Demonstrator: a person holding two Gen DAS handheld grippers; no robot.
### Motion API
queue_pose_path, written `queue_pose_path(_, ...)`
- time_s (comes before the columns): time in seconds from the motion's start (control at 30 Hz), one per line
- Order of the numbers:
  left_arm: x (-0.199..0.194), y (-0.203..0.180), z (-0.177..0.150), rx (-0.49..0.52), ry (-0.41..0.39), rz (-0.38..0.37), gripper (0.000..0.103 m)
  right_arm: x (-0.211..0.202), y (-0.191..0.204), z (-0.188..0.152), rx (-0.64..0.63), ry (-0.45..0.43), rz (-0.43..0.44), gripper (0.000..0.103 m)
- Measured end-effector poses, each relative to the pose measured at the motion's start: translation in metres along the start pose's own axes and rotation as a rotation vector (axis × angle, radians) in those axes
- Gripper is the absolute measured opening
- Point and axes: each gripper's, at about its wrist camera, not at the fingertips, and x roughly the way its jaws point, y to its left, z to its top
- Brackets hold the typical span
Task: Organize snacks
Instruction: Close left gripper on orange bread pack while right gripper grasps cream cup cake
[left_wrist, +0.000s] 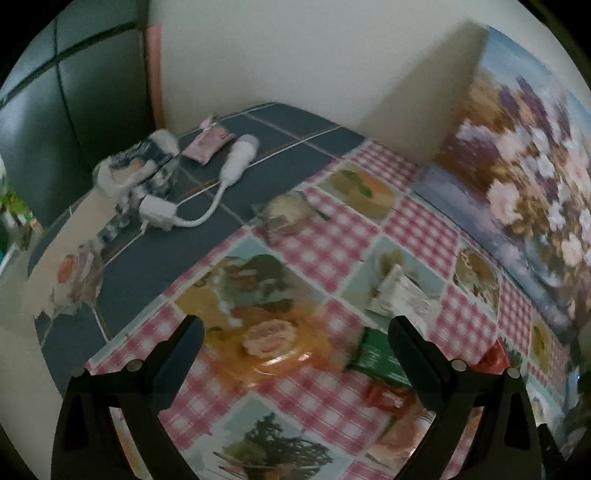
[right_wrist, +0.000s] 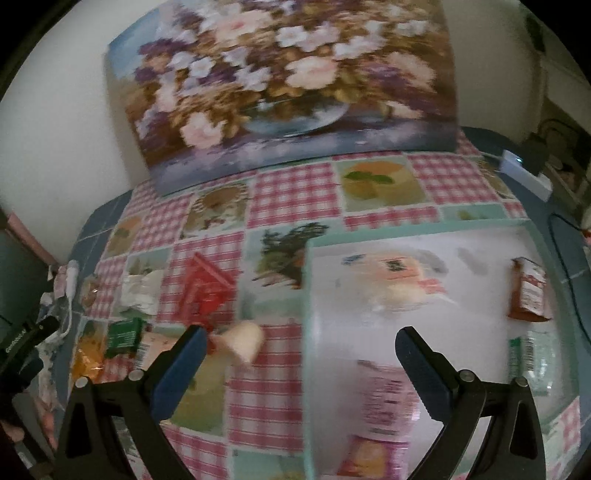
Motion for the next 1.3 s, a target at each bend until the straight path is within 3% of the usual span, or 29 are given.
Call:
queue_pose_path(0.2, 0.011, 0.031, 0.007, -0.068, 0.018, -0.011, 0.100, 0.014, 0.037, -0.003, -0.048, 0.026, 0.037, 0.103)
queue_pose_path(0.37, 0.023, 0.037, 0.011, -0.054, 0.044, -0.018, 0.100, 0.026, 0.054, -0.006, -0.060, 0.052, 0.059, 0.099)
queue_pose_path(0.73, 0.077, 0.026, -0.003, -0.024, 0.214, -0.017, 0.100, 0.058, 0.050, -0.012, -0.024, 0.138, 0.065, 0.081)
queue_pose_path(1.07, 0.093, 0.020, -0.005, 0.017, 0.211, 0.038, 0.100, 0.079, 0.045, -0.021, -0.023, 0.188, 0.046, 0.067)
queue_pose_path(1.3, 0.097, 0.019, -0.003, 0.031, 0.213, 0.049, 0.100, 0.080, 0.042, -0.021, -0.016, 0.192, 0.043, 0.050)
